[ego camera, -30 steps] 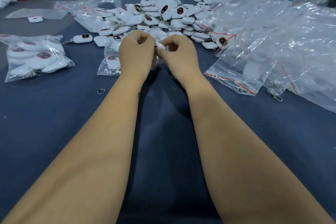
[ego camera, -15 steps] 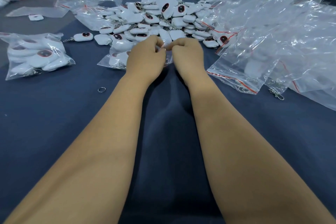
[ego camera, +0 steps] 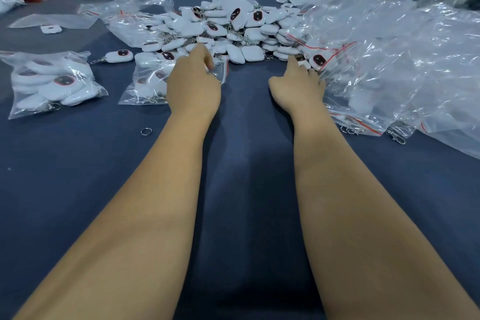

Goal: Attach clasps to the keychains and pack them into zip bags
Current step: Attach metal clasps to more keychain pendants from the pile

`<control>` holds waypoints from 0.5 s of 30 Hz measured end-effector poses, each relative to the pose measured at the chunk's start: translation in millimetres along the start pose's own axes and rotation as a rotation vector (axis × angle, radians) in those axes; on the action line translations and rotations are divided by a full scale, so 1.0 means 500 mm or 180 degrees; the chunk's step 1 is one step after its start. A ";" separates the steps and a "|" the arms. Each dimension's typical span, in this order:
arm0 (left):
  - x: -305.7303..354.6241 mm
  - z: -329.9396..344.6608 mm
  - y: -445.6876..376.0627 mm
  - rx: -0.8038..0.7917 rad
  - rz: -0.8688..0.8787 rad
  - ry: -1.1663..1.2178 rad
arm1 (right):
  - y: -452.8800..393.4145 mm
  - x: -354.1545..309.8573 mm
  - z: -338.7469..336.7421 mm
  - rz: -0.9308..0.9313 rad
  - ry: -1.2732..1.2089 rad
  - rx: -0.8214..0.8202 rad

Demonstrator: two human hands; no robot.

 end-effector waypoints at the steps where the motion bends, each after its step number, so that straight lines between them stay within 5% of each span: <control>1: 0.000 0.001 0.000 -0.0123 0.0016 -0.0024 | 0.001 0.001 -0.003 0.0000 -0.0074 0.0132; 5: 0.000 0.005 0.002 -0.0405 -0.0108 0.0019 | -0.002 0.006 -0.015 0.0014 -0.0375 0.0553; 11: -0.005 0.011 0.000 -0.0560 -0.0105 -0.0053 | -0.010 0.010 -0.001 -0.0042 0.0102 -0.0141; 15: -0.006 0.011 -0.002 -0.0569 -0.0121 -0.0026 | -0.010 0.012 -0.009 -0.0071 -0.0464 0.0477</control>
Point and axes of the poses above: each hand's wrist, its own y-axis away from the middle knuckle, its own z-axis out of the palm, x = y × z, the point moved 1 cm from there along -y, towards the middle knuckle, and after that the axes turned 2 degrees about y, right-handed, at the moved point
